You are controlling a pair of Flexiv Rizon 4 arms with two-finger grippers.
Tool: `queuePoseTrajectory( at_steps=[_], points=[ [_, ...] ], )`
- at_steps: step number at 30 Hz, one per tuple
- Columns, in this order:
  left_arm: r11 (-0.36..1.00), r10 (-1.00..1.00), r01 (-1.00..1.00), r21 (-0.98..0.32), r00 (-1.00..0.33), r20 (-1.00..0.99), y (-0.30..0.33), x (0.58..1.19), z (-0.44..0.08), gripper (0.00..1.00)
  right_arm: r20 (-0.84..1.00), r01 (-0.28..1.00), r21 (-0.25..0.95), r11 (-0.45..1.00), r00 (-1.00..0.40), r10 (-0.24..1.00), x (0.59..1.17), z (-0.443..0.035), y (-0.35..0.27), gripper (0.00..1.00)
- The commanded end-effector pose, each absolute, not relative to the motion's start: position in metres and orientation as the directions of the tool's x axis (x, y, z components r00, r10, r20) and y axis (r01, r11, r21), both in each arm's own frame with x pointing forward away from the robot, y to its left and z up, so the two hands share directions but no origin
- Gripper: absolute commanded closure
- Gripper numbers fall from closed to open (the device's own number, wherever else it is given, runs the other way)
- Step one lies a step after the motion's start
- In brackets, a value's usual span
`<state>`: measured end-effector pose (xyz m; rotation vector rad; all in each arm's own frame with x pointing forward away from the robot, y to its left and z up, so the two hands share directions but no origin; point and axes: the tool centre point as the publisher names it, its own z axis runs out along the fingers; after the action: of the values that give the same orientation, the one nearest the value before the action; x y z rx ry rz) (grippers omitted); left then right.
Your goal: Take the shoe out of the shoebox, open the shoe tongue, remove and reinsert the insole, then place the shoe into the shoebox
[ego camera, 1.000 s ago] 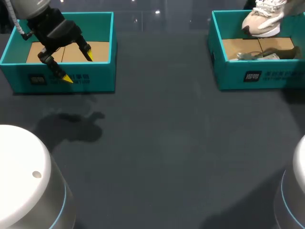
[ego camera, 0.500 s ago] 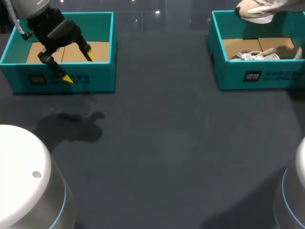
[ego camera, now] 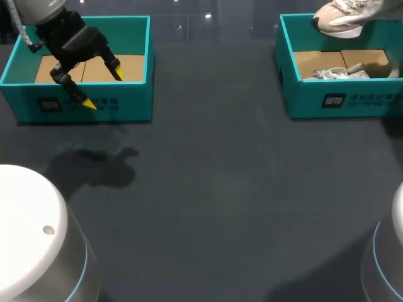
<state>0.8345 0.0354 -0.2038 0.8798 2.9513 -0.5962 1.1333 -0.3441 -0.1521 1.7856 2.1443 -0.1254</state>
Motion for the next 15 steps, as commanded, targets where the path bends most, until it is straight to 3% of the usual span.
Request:
queuePoseTrajectory(
  at_steps=[1, 15],
  points=[
    [0.771, 0.528, 0.529, -0.355, -0.842, -0.110, 0.036, 0.835, -0.204, 0.00, -0.273, 0.969, 0.188, 0.160, -0.105, 0.956, 1.134, -0.165, -0.349, 1.00],
    [0.771, 0.528, 0.529, -0.355, -0.842, -0.110, 0.036, 0.835, -0.204, 0.00, -0.212, 0.965, 0.259, 0.028, 0.029, 0.977, 1.130, -0.201, -0.354, 1.00]
  ],
)
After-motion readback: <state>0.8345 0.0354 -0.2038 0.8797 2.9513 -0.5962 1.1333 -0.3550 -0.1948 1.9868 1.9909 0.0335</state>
